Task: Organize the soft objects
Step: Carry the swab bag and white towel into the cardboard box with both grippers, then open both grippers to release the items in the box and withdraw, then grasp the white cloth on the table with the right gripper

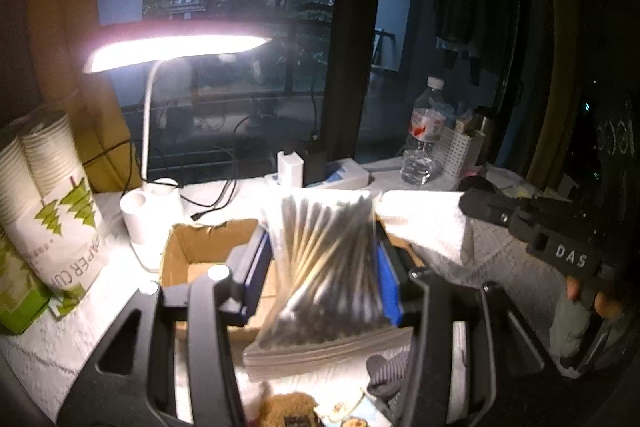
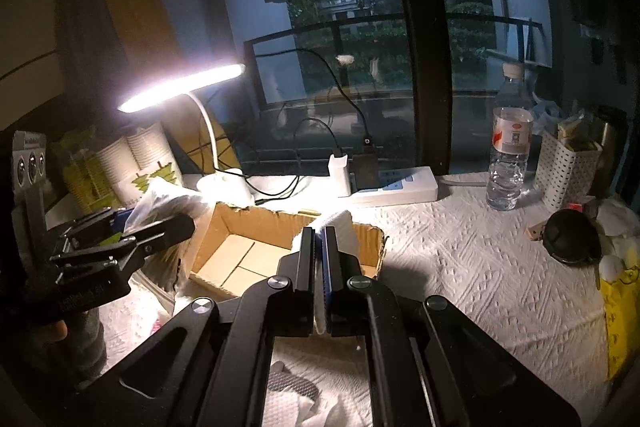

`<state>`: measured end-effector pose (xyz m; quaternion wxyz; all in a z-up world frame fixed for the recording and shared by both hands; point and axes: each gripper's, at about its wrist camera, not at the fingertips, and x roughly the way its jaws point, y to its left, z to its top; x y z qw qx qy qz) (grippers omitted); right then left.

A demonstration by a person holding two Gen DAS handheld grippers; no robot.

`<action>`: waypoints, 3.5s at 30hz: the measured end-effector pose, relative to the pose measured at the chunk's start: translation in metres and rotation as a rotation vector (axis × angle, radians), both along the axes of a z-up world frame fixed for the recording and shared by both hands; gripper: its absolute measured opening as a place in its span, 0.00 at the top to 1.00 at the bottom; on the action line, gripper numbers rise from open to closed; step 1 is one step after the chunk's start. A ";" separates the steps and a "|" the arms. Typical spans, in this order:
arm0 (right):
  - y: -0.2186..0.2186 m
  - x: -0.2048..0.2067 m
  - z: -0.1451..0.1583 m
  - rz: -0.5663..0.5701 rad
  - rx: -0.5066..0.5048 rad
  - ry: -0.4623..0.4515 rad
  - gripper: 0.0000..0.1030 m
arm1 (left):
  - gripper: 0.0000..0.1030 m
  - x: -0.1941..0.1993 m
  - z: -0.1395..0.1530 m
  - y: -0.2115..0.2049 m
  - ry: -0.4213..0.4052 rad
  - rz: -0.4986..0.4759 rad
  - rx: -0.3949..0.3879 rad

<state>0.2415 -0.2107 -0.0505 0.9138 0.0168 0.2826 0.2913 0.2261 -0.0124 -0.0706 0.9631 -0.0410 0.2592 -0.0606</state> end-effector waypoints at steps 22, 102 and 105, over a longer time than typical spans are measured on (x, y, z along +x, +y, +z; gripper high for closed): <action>0.017 0.052 -0.068 0.016 -0.035 0.120 0.97 | 0.53 0.074 -0.067 -0.017 0.166 -0.021 -0.023; 0.010 -0.083 -0.037 -0.021 -0.112 0.095 0.28 | 0.08 -0.080 -0.026 0.010 0.113 0.051 -0.093; 0.009 -0.089 -0.039 -0.027 -0.116 0.098 0.28 | 0.08 -0.087 -0.027 0.011 0.115 0.055 -0.092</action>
